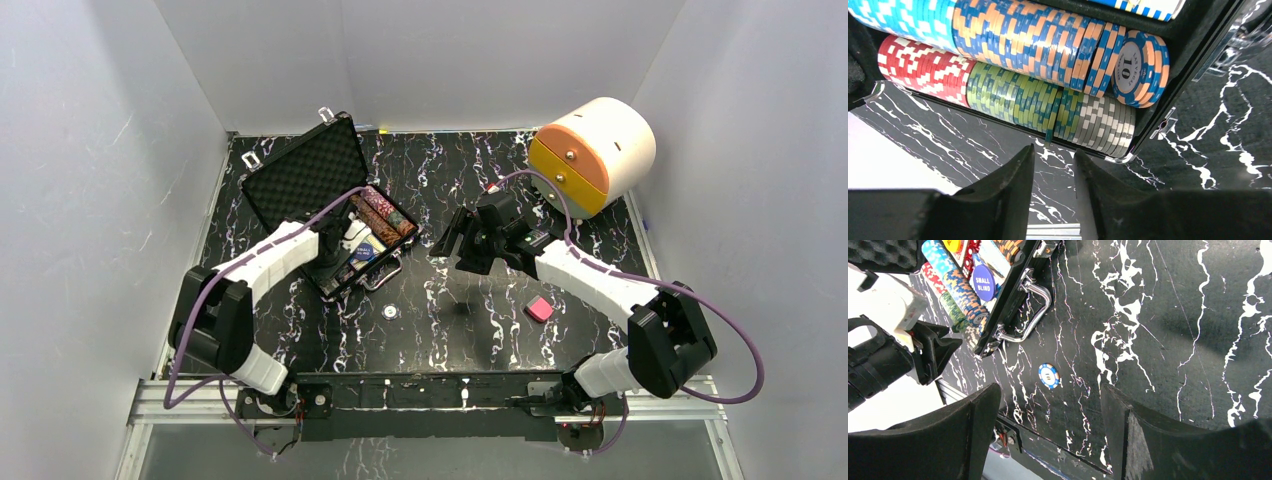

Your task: Pack up texas hold em set

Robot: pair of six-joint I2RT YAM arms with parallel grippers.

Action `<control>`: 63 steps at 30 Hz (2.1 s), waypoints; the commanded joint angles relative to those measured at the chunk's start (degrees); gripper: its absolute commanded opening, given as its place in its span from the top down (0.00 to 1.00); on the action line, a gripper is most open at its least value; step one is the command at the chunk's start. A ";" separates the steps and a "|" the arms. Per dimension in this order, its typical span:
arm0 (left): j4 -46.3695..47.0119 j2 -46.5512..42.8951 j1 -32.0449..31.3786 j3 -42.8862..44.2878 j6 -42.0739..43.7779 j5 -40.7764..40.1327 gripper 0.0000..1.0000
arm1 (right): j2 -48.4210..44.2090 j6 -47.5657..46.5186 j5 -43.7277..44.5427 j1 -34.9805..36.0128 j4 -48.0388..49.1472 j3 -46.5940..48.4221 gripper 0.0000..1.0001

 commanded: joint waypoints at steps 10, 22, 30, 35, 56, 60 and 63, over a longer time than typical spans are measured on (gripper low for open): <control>3.51 -9.06 0.88 0.58 -1.23 3.89 0.81 | 0.36 -0.29 -0.71 -0.32 1.79 0.66 0.20; 4.53 -4.58 1.27 -1.44 -1.05 1.10 1.00 | 0.21 -0.20 -0.84 -0.37 1.81 0.16 0.20; 6.07 -2.30 1.78 -2.65 -1.17 0.99 1.00 | -0.08 -0.33 -0.48 -0.36 1.62 -0.29 0.20; 6.91 -0.67 1.95 -3.74 -1.23 1.62 1.00 | 0.01 -0.46 -0.40 -0.40 1.55 -0.32 0.20; 9.40 -19.95 2.04 7.53 -10.78 2.29 0.51 | 12.84 -12.97 11.39 13.40 -11.81 13.73 0.16; 10.69 -20.96 2.04 12.11 -20.60 -7.61 0.19 | 19.88 -15.40 14.61 19.29 -16.89 20.70 0.16; 8.89 -21.02 2.04 16.26 -25.37 -6.37 0.09 | 25.71 -16.40 16.78 22.44 -19.51 24.96 0.16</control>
